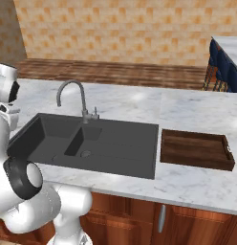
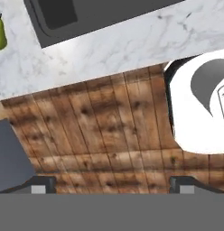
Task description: Pick up all produce items and place them in the sink. Turn on the sink faucet to wash them. Then turn the sink off and put them in the tray.
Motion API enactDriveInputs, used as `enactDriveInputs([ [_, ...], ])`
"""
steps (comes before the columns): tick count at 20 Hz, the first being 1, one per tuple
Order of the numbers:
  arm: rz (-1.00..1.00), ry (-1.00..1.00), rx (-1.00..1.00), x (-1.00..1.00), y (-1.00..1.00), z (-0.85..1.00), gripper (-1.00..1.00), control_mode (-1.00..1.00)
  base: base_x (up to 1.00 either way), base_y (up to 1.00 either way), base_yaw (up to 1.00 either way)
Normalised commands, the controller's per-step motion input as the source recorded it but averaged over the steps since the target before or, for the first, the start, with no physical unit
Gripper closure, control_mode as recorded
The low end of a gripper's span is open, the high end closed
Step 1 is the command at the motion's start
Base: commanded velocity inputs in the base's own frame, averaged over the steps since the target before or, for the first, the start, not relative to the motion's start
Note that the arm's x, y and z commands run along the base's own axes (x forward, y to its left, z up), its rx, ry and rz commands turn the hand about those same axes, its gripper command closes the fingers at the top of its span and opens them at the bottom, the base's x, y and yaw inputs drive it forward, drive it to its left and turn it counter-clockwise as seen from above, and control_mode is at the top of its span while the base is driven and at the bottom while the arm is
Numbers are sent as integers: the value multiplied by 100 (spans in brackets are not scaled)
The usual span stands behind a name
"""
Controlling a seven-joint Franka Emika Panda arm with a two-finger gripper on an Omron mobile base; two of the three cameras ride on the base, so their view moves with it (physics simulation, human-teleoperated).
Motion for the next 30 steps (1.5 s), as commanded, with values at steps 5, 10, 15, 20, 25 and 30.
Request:
enactDriveInputs([
  [5, -12, 25, -11, 8, 100, -47, -100, -100, 0, 0, 0],
  [10, -20, 9, -19, 31, 100, -54, -100, -100, 0, 0, 0],
  [15, -23, 0, -23, 36, 94, -29, -100, -100, 0, 0, 0],
  [20, -20, 0, -22, 67, 56, -47, -100, -100, 0, 0, 0],
  [25, -14, 0, -5, 52, 28, -35, -100, -100, 0, 0, 0],
  [30, -1, 0, 0, 35, 31, -7, -100, -100, 0, 0, 0],
])
